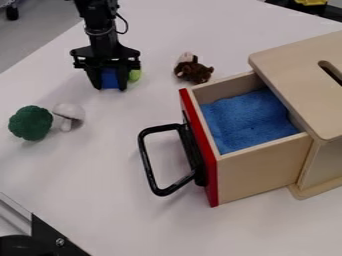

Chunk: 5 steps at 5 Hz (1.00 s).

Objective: Take the blue object and place it on the upper left side of the table

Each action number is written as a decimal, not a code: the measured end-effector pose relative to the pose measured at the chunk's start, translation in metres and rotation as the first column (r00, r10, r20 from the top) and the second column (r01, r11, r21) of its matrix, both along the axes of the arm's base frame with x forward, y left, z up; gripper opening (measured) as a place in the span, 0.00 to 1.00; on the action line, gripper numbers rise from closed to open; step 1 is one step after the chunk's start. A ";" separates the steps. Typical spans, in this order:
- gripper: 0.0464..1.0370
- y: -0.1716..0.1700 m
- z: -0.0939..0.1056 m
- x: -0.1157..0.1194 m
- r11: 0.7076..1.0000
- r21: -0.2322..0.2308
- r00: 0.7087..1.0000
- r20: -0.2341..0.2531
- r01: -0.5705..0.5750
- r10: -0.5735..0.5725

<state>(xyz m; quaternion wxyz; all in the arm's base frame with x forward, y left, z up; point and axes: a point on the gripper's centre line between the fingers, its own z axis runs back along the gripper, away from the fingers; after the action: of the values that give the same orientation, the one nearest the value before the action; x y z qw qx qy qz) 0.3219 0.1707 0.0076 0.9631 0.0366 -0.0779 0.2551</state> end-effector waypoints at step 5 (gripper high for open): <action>0.55 0.065 0.066 0.030 0.988 0.056 0.988 0.055 -0.144 0.141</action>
<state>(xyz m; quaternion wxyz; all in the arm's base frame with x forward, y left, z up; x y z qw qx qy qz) 0.3519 0.2361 0.0733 0.9385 0.0641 -0.1074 0.3217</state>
